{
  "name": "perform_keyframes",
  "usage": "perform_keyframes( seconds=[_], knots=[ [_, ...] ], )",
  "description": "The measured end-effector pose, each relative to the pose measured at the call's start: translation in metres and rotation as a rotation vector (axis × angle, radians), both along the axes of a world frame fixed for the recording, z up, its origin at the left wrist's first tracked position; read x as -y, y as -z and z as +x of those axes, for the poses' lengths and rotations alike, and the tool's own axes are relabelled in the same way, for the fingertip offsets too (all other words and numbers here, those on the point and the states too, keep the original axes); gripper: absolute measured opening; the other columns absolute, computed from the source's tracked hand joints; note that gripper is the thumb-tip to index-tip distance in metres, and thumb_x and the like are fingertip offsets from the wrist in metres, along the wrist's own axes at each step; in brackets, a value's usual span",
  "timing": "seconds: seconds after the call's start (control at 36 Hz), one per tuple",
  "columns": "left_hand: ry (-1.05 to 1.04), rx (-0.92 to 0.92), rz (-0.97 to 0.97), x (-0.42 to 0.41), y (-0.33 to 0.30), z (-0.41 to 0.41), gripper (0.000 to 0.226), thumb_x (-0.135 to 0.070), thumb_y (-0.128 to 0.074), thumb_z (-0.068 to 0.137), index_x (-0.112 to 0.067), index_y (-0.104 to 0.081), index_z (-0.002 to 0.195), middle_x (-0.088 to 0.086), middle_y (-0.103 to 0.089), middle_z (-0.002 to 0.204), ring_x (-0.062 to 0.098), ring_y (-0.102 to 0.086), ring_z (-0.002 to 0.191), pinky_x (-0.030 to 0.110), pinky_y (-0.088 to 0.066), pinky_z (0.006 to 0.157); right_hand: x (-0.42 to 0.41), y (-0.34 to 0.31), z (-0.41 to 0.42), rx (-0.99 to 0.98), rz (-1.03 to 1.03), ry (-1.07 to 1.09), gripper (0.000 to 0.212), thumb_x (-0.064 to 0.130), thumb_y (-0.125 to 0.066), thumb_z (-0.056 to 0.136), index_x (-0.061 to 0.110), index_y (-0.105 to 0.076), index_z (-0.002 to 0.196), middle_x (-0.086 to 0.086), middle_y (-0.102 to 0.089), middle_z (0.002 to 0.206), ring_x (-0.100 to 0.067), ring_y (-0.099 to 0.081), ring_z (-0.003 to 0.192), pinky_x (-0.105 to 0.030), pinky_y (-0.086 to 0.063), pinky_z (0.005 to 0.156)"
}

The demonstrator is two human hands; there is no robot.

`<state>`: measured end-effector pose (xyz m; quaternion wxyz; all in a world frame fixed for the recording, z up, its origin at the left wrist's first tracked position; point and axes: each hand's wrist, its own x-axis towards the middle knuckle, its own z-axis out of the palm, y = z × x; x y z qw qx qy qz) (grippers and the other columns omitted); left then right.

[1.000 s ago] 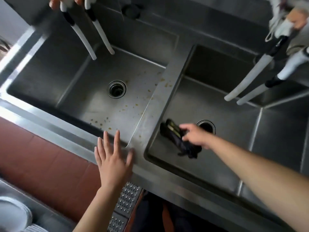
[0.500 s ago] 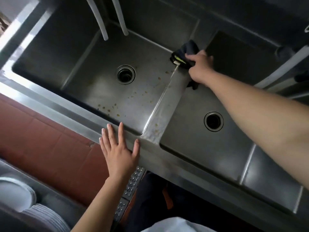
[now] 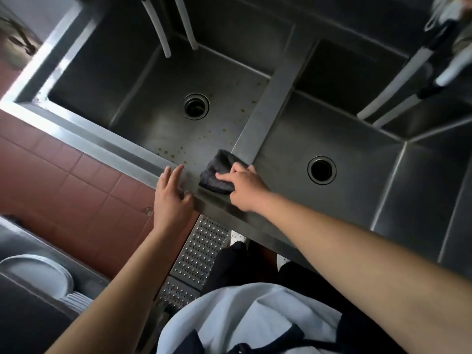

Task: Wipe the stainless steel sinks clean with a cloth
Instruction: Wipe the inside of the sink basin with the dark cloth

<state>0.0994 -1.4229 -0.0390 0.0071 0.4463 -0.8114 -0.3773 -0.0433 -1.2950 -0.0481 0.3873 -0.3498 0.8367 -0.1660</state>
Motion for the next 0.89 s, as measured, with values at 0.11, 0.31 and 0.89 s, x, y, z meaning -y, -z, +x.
perform_keyframes(
  seconds=[0.11, 0.31, 0.89],
  knots=[
    [0.022, 0.053, -0.078, -0.013, -0.014, 0.004, 0.066, -0.011, -0.061, 0.088, -0.026, -0.040, 0.149, 0.009, -0.025, 0.162, 0.026, -0.018, 0.149, 0.046, -0.017, 0.122, -0.003, -0.014, -0.001, -0.001, 0.061, -0.151, 0.063, 0.010, -0.055, 0.084, 0.036, -0.050, 0.141, 0.002, -0.043, 0.124, -0.036, -0.039, 0.119, -0.047, -0.037, 0.109],
    [0.055, 0.063, -0.085, -0.083, -0.022, 0.019, 0.066, -0.016, -0.064, 0.089, -0.027, -0.039, 0.149, 0.008, -0.025, 0.162, 0.026, -0.017, 0.149, 0.049, -0.017, 0.122, -0.054, -0.028, 0.009, -0.079, 0.103, -0.346, 0.055, 0.010, -0.055, 0.089, 0.036, -0.055, 0.137, -0.001, -0.047, 0.125, -0.035, -0.040, 0.120, -0.050, -0.042, 0.102],
    [0.495, 0.469, -0.177, -0.339, 0.001, 0.005, 0.085, -0.046, -0.054, 0.089, -0.034, -0.007, 0.157, 0.001, 0.007, 0.167, 0.032, 0.008, 0.152, 0.049, 0.001, 0.123, -0.426, -0.025, -0.007, -0.176, 0.234, -0.184, 0.059, 0.012, -0.052, 0.085, 0.045, -0.056, 0.134, 0.008, -0.049, 0.120, -0.025, -0.047, 0.116, -0.036, -0.043, 0.097]
  ],
)
